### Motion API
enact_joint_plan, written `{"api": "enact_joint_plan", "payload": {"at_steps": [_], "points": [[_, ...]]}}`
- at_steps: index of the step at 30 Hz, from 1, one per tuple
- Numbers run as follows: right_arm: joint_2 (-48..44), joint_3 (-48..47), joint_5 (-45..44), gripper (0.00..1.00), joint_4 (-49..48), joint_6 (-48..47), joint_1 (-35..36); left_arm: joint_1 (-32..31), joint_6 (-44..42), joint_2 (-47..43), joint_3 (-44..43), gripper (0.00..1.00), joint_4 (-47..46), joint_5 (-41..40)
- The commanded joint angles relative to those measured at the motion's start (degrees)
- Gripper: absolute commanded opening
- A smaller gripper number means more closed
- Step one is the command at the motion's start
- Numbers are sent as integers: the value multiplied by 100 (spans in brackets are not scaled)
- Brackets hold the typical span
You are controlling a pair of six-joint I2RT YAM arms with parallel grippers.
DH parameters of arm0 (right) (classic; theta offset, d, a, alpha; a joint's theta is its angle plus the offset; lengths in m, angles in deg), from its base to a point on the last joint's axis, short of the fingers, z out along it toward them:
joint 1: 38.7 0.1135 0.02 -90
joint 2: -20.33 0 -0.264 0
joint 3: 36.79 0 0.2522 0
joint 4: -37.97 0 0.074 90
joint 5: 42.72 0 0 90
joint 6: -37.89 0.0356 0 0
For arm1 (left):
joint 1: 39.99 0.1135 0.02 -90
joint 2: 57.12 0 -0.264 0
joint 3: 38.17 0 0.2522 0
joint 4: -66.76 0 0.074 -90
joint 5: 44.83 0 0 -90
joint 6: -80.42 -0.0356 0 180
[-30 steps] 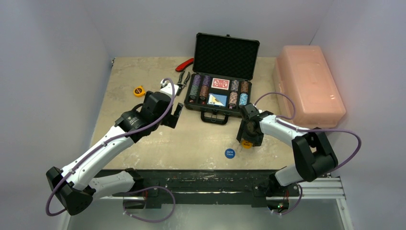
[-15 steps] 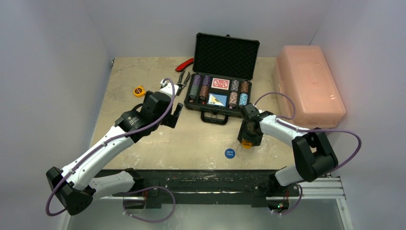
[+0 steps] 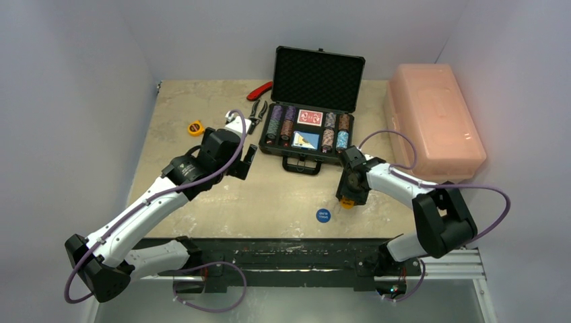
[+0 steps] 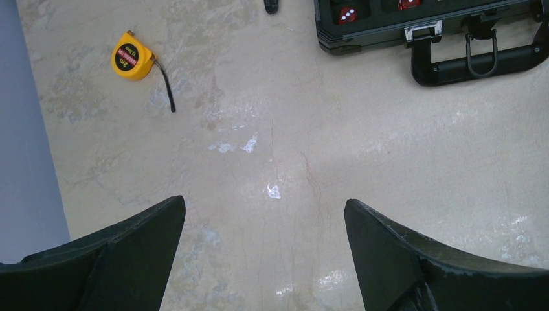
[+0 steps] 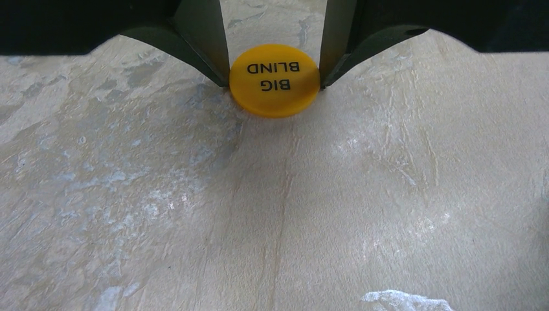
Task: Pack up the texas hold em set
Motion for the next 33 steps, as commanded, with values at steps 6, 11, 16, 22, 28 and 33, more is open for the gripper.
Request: {"api": "enact_joint_plan", "payload": {"at_steps": [6,11,16,22,28,33], "points": [[-189,145,24,25,77,-24,-9,22,-93,-76,-32,93,-139,-109],[-395,0,22,0,156,-50,-6,26,-93,-91,-32,93,-141,-121],[-530,-112,24,0,195,-93,-8,18,-91,-106,-32,93,-142,-127],[-667,-370,14,0,315,-128,-12,20,-93,-115,-32,92,-139,-149],[-780,-714,-9,0,436,-151,-9,21,-89,-170,-28,92,-137,-224],[-768,-1048,-7,0,507,-164,-10,24,-88,-262,2,92,-167,-323]]}}
